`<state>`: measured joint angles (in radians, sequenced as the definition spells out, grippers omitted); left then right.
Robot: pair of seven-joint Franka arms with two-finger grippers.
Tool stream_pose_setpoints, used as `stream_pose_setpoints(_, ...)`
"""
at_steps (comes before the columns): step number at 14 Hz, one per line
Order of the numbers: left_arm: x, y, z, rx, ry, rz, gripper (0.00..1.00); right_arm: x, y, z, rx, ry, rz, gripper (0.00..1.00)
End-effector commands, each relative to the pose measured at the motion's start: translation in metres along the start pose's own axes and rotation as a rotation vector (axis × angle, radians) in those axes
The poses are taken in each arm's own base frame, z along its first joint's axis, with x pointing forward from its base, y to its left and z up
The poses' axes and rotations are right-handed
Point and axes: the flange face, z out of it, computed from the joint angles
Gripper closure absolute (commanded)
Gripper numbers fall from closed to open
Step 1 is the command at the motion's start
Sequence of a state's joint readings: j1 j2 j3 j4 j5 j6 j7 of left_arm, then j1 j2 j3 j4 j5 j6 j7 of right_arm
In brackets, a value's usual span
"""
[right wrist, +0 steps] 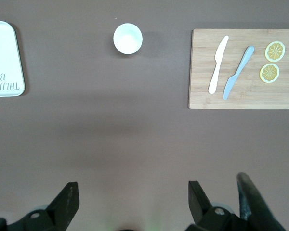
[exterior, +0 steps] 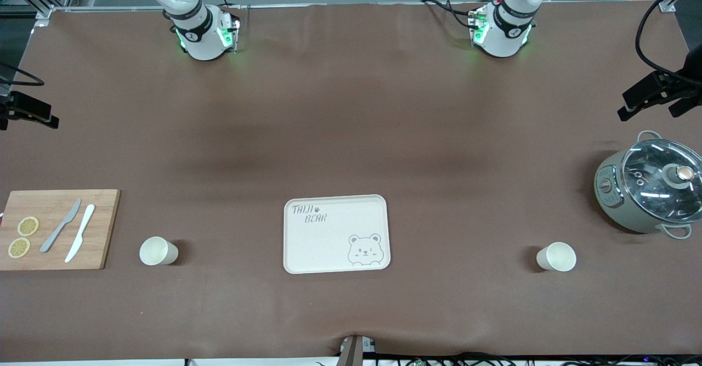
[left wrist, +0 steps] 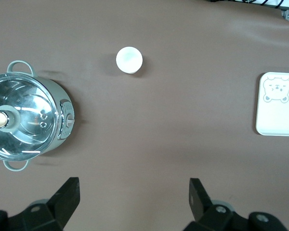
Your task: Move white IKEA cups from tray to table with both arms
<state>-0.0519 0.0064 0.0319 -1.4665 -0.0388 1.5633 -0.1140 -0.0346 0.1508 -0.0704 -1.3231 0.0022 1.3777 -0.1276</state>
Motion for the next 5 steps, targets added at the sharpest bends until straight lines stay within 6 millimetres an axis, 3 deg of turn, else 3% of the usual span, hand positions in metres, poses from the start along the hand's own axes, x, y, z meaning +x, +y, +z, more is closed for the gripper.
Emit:
stream_pose_setpoints(1,0.0008,-0.0020,-0.0051,0.015,-0.004,0.004,0.00,-0.0051,-0.0043,-0.0022,-0.001,0.009,0.009,0.00)
stream_pose_setpoints(5,0.0008,-0.0020,-0.0051,0.015,-0.004,0.001,0.00,-0.0045,-0.0054,-0.0014,0.000,0.007,0.007,0.00)
